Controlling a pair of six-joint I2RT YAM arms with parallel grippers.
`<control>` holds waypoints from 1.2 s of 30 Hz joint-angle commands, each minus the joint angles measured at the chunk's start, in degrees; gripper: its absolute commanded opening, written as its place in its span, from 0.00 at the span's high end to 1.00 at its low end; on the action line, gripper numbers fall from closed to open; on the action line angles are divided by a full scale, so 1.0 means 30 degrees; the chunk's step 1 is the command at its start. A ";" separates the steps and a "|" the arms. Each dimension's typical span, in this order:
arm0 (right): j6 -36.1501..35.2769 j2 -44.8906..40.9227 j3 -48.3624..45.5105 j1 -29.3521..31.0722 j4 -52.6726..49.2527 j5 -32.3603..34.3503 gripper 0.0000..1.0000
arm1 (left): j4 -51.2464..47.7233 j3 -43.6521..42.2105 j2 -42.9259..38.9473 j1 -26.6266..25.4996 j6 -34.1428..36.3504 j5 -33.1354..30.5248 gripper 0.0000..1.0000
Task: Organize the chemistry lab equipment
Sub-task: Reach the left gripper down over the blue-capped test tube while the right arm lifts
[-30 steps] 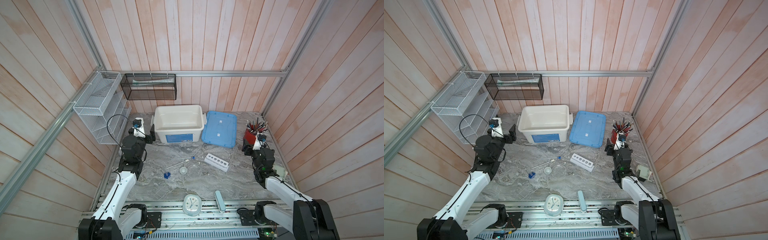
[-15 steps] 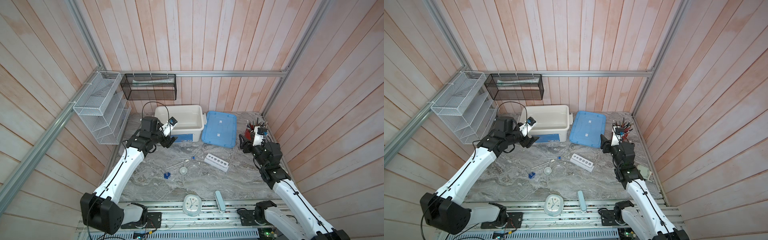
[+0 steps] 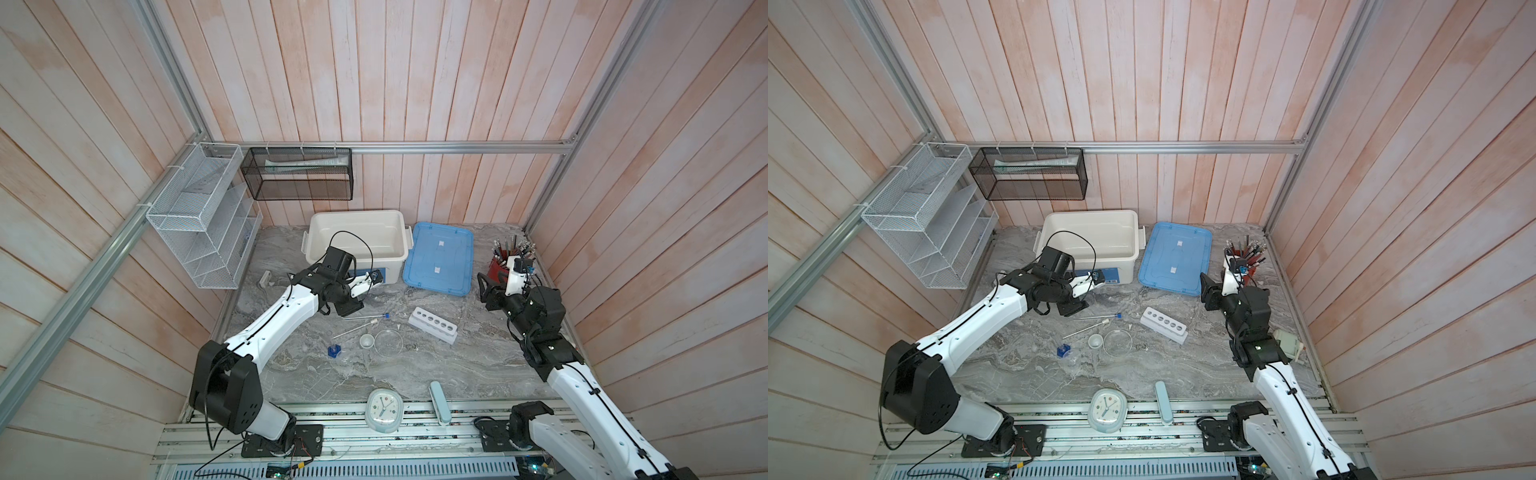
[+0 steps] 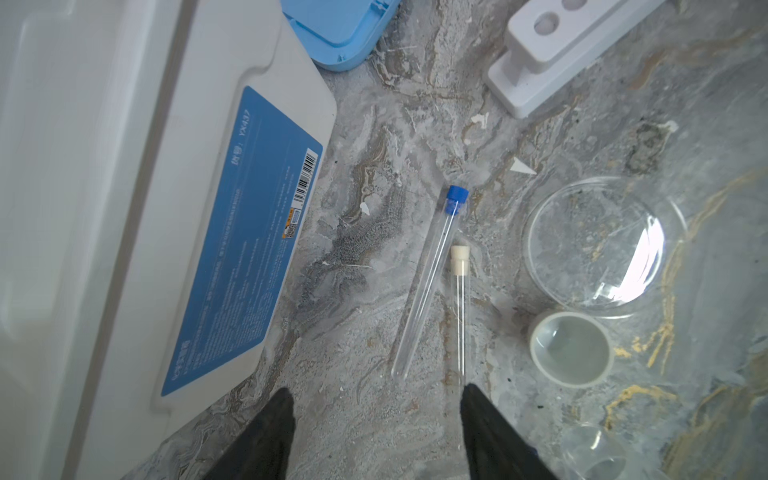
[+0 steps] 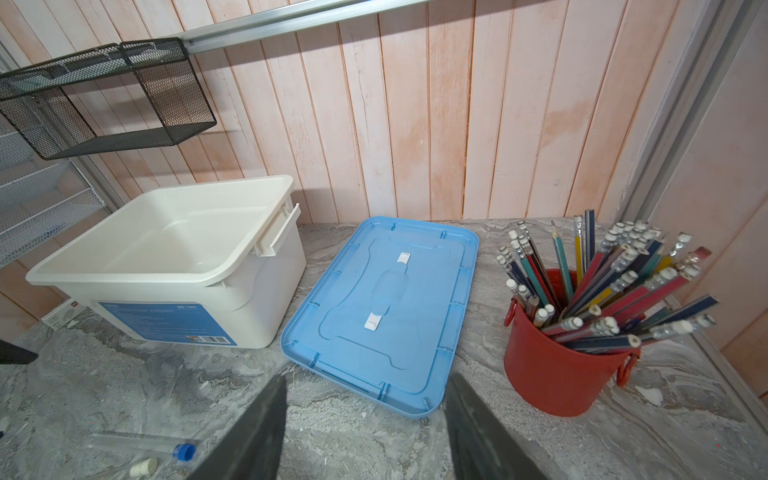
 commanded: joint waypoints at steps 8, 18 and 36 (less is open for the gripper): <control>0.0723 -0.0087 -0.0952 0.0091 0.1074 -0.0383 0.39 | -0.0281 0.0723 0.2085 -0.0100 0.1459 -0.1500 0.49; 0.1514 0.0520 -0.1661 0.0105 0.1943 -0.0966 0.39 | -0.0907 0.1316 0.3997 -0.0400 0.2321 -0.1904 0.50; 0.1683 0.1280 -0.2036 0.0090 0.2637 -0.0795 0.39 | -0.0402 0.1249 0.5958 -0.0576 0.2917 -0.2264 0.58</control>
